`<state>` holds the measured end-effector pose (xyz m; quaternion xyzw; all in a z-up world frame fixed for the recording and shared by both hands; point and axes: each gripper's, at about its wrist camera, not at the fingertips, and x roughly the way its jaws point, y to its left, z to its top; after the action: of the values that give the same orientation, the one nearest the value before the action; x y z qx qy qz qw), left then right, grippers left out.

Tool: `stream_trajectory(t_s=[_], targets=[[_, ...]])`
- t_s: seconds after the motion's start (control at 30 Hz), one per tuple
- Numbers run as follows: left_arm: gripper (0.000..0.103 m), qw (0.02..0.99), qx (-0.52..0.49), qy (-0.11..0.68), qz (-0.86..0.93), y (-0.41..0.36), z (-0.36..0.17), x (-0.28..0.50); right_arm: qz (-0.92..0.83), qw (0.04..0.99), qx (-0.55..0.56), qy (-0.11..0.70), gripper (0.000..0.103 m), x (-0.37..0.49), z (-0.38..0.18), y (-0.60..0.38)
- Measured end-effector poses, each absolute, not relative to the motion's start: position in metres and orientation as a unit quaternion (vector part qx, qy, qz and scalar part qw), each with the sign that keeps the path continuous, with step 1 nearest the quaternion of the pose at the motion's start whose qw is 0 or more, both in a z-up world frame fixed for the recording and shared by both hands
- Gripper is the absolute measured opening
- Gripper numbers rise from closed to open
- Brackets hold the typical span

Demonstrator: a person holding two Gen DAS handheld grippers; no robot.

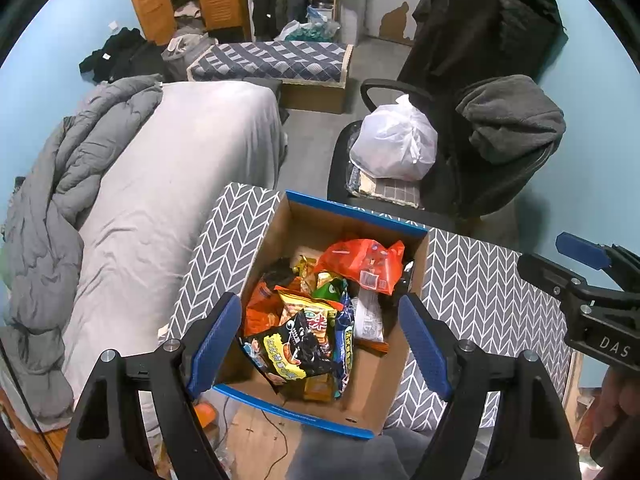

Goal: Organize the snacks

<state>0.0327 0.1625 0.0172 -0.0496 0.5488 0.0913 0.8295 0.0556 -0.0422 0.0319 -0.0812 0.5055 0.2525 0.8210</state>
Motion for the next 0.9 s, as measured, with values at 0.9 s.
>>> stream_trajectory(t_s=[0.9], targets=[[0.082,0.825,-0.041,0.556,0.095,0.158,0.016,0.025,0.253,0.820,-0.079,0.508,0.075,0.044,0.030,-0.038]])
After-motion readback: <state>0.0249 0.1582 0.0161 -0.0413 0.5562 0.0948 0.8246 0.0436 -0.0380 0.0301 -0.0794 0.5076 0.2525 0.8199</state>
